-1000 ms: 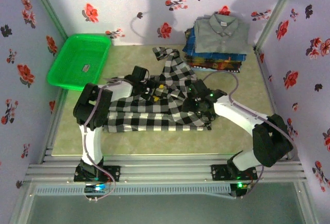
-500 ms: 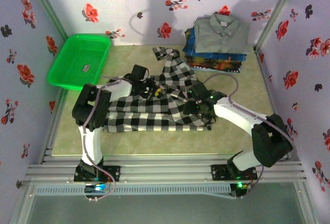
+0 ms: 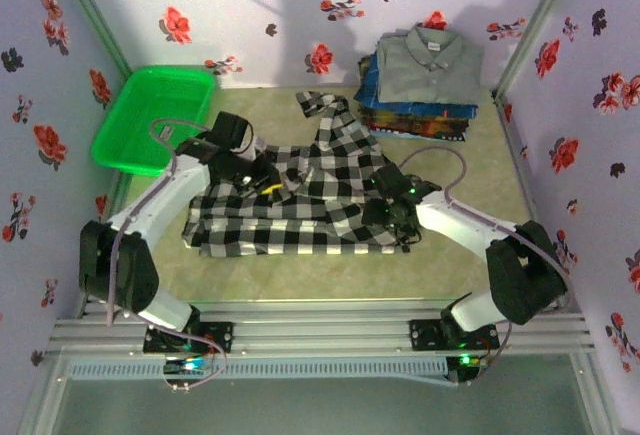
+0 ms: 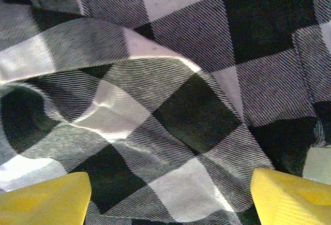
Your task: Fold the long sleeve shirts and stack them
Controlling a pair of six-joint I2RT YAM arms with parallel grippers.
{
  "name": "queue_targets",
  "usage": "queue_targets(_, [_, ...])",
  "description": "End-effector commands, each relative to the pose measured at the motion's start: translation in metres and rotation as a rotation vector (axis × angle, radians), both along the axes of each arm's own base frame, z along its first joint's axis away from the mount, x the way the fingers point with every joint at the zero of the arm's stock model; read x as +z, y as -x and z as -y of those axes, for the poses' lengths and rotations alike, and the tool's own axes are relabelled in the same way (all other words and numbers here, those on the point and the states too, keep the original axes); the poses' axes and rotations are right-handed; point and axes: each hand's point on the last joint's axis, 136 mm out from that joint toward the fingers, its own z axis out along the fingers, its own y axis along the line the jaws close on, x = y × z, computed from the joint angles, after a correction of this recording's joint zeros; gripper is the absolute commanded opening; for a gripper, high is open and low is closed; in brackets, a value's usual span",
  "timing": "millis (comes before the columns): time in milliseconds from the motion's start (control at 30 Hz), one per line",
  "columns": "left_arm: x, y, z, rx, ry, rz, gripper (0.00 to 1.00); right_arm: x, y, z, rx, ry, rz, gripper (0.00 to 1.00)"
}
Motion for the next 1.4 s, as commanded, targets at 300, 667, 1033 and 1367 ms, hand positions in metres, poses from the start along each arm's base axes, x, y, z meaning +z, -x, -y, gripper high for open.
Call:
queue_targets(300, [-0.007,0.082,-0.043,-0.144,-0.077,-0.144,0.0,0.025,-0.007,0.031,-0.112,0.069,0.121,0.83])
queue_targets(667, [-0.034,0.096,-0.078,-0.125,-0.19,-0.208,0.0,0.036,-0.024,-0.003,-0.044,-0.078,0.159,0.83])
queue_targets(1033, [-0.049,0.082,-0.098,-0.172,-0.298,-0.214,0.0,0.011,-0.028,-0.054,0.046,-0.156,0.056,0.53])
queue_targets(1367, [-0.064,0.07,-0.118,-0.192,-0.356,-0.251,0.0,-0.024,-0.027,-0.061,0.031,-0.118,-0.009,0.39])
